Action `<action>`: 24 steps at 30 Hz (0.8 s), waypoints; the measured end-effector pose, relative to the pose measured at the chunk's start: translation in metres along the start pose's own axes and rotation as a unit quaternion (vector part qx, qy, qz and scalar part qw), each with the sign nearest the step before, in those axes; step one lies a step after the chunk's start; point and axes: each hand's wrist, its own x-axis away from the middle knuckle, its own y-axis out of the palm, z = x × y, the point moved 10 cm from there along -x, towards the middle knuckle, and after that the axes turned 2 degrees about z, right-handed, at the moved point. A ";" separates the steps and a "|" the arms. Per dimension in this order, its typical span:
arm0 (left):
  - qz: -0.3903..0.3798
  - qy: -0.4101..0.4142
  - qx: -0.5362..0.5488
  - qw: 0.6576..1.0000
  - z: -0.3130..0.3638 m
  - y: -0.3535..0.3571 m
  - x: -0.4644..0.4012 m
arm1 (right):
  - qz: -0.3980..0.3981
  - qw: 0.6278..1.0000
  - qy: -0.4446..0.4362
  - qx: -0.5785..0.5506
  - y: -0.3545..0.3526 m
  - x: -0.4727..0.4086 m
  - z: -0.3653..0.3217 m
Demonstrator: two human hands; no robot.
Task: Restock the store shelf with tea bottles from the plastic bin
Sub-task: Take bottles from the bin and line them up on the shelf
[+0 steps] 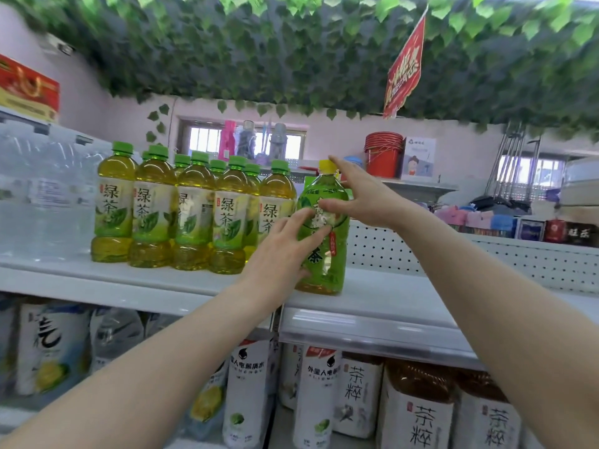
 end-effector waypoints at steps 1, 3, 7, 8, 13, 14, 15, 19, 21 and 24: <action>-0.002 -0.001 -0.005 1.000 0.000 0.003 -0.002 | 0.000 1.000 0.000 -0.003 0.001 -0.002 0.003; -0.007 -0.004 -0.009 1.000 0.001 0.010 -0.007 | 0.001 1.000 0.000 -0.010 0.003 -0.006 0.009; -0.016 -0.012 -0.025 0.999 0.000 0.021 -0.013 | -0.003 1.000 0.000 -0.020 0.013 -0.013 0.020; -0.018 -0.011 -0.030 0.999 0.000 0.023 -0.015 | -0.004 1.000 -0.001 -0.026 0.016 -0.015 0.022; -0.034 0.003 -0.049 0.998 0.001 0.025 -0.020 | 0.003 0.999 -0.030 -0.014 0.021 -0.015 0.025; -0.034 0.007 -0.052 0.998 0.001 0.024 -0.020 | 0.003 0.999 -0.037 -0.006 0.022 -0.013 0.025; -0.034 0.010 -0.054 0.998 0.001 0.024 -0.020 | 0.002 0.999 -0.041 0.003 0.022 -0.011 0.024; -0.042 0.020 -0.046 0.998 0.001 0.020 -0.019 | 0.013 0.997 -0.045 0.056 0.021 -0.001 0.017; -0.055 0.016 -0.041 0.998 0.001 0.017 -0.018 | 0.004 0.996 -0.035 0.084 0.021 0.006 0.014; -0.072 0.002 -0.029 0.997 0.000 0.008 -0.013 | 0.005 0.991 -0.025 0.128 0.011 0.021 0.011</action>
